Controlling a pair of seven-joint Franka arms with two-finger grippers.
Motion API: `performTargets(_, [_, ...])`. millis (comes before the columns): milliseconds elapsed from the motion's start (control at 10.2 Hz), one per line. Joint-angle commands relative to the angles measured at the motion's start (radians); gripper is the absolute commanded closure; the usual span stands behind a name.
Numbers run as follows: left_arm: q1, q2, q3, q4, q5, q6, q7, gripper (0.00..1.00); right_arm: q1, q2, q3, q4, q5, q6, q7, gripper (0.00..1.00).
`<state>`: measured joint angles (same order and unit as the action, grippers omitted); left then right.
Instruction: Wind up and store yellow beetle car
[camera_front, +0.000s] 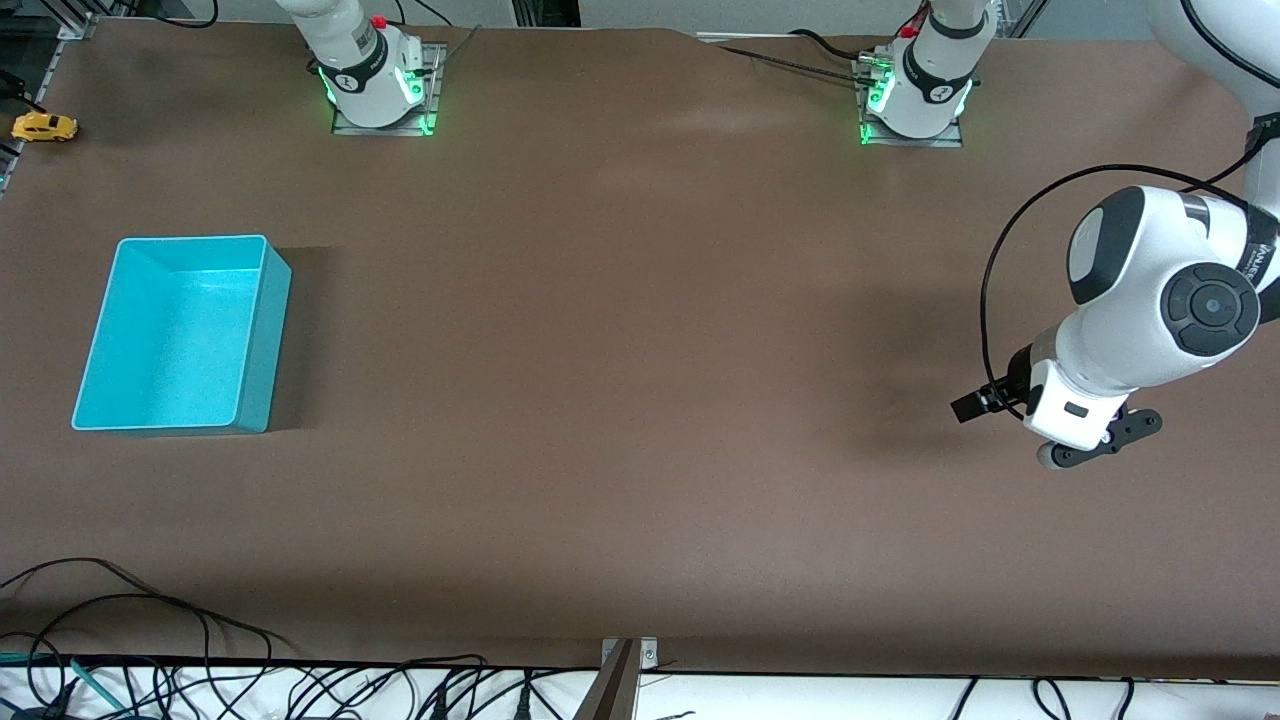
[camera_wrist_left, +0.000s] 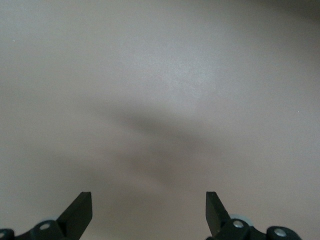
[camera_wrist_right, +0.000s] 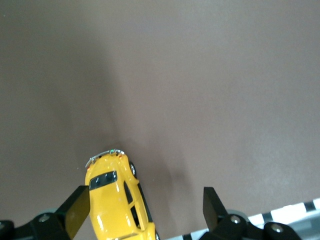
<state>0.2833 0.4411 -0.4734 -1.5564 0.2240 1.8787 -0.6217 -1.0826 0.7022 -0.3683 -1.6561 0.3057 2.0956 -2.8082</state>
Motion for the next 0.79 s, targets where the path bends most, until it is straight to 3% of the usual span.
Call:
performTargets(0, [0.001, -0.01, 0.001, 0.013, -0.012, -0.024, 0.017, 0.0, -0.063, 0.029, 0.005, 0.044, 0.098, -0.015, -0.267, 0.0])
performTargets(492, [0.001, -0.01, 0.002, 0.013, -0.012, -0.024, 0.017, 0.0, -0.181, 0.034, 0.117, 0.045, 0.109, -0.017, -0.269, 0.0])
performTargets(591, [0.001, -0.01, 0.002, 0.013, -0.012, -0.024, 0.017, 0.0, -0.184, 0.034, 0.117, 0.053, 0.109, -0.019, -0.27, 0.03])
performTargets(689, [0.001, -0.01, 0.002, 0.013, -0.012, -0.024, 0.017, 0.0, -0.189, 0.037, 0.118, 0.059, 0.109, -0.022, -0.27, 0.12])
